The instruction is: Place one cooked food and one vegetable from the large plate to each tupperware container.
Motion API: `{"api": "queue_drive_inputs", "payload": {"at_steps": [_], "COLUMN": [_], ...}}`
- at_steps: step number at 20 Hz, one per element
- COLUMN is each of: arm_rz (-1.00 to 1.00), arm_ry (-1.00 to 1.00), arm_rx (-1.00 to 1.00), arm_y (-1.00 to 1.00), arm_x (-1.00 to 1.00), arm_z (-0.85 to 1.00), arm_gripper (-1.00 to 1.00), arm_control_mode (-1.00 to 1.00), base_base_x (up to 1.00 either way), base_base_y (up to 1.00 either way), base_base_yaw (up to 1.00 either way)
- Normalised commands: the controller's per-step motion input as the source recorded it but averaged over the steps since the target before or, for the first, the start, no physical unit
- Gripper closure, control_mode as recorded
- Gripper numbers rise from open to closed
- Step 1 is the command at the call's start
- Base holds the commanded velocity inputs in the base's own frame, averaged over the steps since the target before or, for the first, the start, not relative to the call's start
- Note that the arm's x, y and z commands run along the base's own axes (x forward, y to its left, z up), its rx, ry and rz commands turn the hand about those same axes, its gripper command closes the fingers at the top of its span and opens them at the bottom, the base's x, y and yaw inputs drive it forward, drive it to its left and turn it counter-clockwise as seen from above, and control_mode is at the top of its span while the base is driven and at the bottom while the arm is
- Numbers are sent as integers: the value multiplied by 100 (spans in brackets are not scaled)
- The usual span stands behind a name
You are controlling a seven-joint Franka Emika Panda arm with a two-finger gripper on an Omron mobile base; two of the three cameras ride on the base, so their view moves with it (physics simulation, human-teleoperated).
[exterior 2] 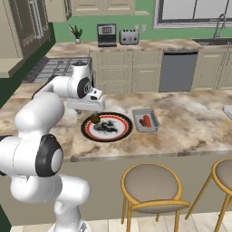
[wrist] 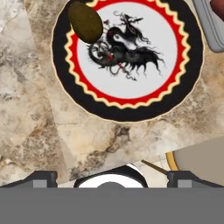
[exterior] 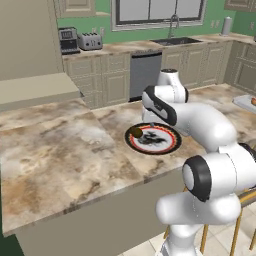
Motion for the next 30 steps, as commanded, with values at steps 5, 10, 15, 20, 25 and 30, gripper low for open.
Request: {"api": "queue_drive_inputs", "payload": {"at_steps": [5,10,15,20,25,30], "arm_rz": [0,0,2,12,18,20], "arm_ry": [0,0,0,0,1,3], "arm_rx": [0,0,0,4,0,0], "arm_y": [0,0,-1,-1,0,0], "arm_x": [0,0,4,54,82,78], "arm_z": [0,0,0,-20,-30,-37], "arm_gripper": [-100,-100,-100,-100,-100,-100], "arm_control_mode": [100,100,-100,-100,-100,-100], "base_base_x": [34,39,7,0,0,0], "base_base_y": [0,0,-1,0,0,0], "base_base_yaw": [0,0,1,0,0,0]}}
